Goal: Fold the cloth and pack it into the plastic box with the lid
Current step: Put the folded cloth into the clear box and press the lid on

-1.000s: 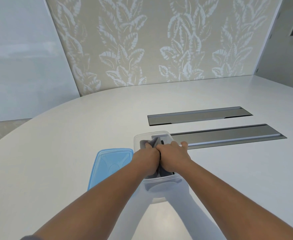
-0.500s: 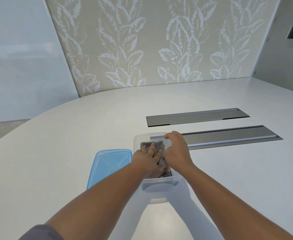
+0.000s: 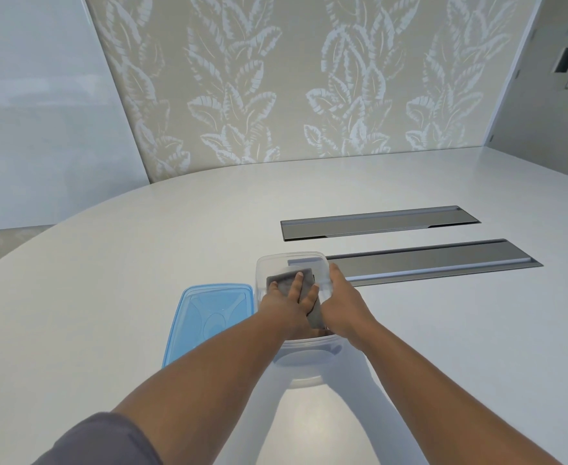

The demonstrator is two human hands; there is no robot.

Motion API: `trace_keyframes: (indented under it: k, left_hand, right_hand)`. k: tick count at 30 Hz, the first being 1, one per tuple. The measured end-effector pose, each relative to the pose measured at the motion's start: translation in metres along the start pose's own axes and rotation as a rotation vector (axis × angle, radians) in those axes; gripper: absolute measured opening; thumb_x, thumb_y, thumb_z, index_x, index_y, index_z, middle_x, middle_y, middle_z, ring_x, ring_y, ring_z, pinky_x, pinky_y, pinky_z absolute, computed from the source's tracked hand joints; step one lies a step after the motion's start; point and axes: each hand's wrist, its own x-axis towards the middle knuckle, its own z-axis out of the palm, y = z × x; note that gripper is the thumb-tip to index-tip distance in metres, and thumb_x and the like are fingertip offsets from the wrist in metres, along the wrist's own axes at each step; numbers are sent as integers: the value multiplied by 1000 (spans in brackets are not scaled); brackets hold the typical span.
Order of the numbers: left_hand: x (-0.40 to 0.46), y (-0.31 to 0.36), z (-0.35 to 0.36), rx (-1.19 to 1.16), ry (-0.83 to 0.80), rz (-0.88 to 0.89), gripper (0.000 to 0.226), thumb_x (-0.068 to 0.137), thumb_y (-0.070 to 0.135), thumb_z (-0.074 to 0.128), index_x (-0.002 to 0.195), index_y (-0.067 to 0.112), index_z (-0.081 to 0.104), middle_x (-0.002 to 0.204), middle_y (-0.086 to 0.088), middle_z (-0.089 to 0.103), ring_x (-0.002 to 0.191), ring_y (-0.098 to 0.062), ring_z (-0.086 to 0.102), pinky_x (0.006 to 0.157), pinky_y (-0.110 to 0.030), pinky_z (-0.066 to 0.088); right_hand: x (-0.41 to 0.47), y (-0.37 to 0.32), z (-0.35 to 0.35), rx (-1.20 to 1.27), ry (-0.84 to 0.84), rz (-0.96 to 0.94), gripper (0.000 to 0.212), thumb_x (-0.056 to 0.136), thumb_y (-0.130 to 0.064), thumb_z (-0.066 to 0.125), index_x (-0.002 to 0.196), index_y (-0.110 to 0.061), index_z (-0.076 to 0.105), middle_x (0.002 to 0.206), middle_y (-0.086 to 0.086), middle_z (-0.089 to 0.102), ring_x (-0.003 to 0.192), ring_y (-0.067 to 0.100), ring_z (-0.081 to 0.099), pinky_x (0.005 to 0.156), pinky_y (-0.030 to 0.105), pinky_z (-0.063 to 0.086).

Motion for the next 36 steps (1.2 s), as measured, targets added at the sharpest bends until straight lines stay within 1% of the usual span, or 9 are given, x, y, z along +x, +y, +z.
trace_keyframes:
  k: [7, 12, 17, 18, 20, 23, 26, 29, 36]
  left_hand:
    - [3, -3, 5, -149, -61, -9, 104, 85, 89, 31, 158, 39, -24, 165, 3, -36, 152, -51, -20, 121, -63, 15]
    - [0, -2, 3, -214, -79, -15, 100, 89, 84, 33, 158, 39, -23, 165, 4, -37, 152, -48, -23, 122, -63, 10]
    - [-16, 2, -12, -74, 40, 20, 85, 95, 77, 29, 165, 34, 8, 174, -7, 3, 154, -48, 14, 121, -65, 6]
    - [-22, 1, -17, -51, 99, 45, 74, 98, 71, 30, 160, 32, 29, 168, -7, 29, 147, -42, 35, 119, -61, 17]
    - [-33, -6, -24, -66, 257, 91, 47, 104, 53, 33, 118, 23, 66, 120, -2, 70, 109, -27, 62, 104, -47, 40]
    - [-43, -22, -22, -233, 520, 41, 30, 100, 31, 40, 81, 21, 60, 94, -4, 70, 90, -27, 65, 77, -36, 46]
    - [-48, -42, -10, -855, 755, -25, 23, 94, 10, 48, 93, 17, 70, 110, -4, 66, 105, -23, 60, 92, -35, 48]
    - [-56, -55, 4, -1149, 950, -94, 37, 89, -6, 46, 109, 15, 68, 120, -1, 62, 116, -20, 56, 98, -30, 41]
    - [-62, -67, 42, -1045, 465, -456, 59, 94, 21, 51, 151, 34, 45, 164, 5, 37, 151, -27, 30, 120, -49, 23]
  right_hand:
    - [-4, -2, -1, -5, -21, 11, 101, 77, -8, 54, 162, -34, 6, 147, 9, 49, 113, 28, 56, 84, 37, 56]
    - [-3, -1, 0, -29, -11, 13, 100, 82, -2, 55, 162, -35, 5, 153, 10, 43, 119, 30, 53, 94, 41, 54]
    - [2, 2, 1, -70, 7, 14, 86, 96, -9, 51, 163, -38, 4, 158, 7, 40, 121, 29, 53, 100, 44, 52]
    - [2, 2, 1, -89, 8, 10, 85, 97, -10, 49, 163, -37, 3, 158, 7, 39, 121, 30, 53, 101, 43, 51]
    - [4, 4, 2, -153, 5, -6, 88, 95, -11, 53, 163, -34, 1, 157, 10, 41, 126, 32, 53, 101, 43, 50]
    - [6, 6, 2, -209, 4, -21, 93, 94, -17, 61, 163, -30, 1, 152, 11, 48, 124, 32, 54, 97, 39, 50]
    - [8, 7, 4, -208, 2, -19, 99, 92, -28, 69, 163, -30, 1, 156, 10, 45, 130, 31, 52, 93, 34, 44]
    - [9, 8, 5, -206, -3, -20, 103, 90, -32, 73, 163, -30, 1, 158, 8, 43, 134, 30, 50, 93, 33, 42]
    - [11, 9, 8, -210, 0, -29, 106, 88, -36, 75, 163, -29, 1, 159, 9, 42, 136, 31, 49, 102, 38, 45]
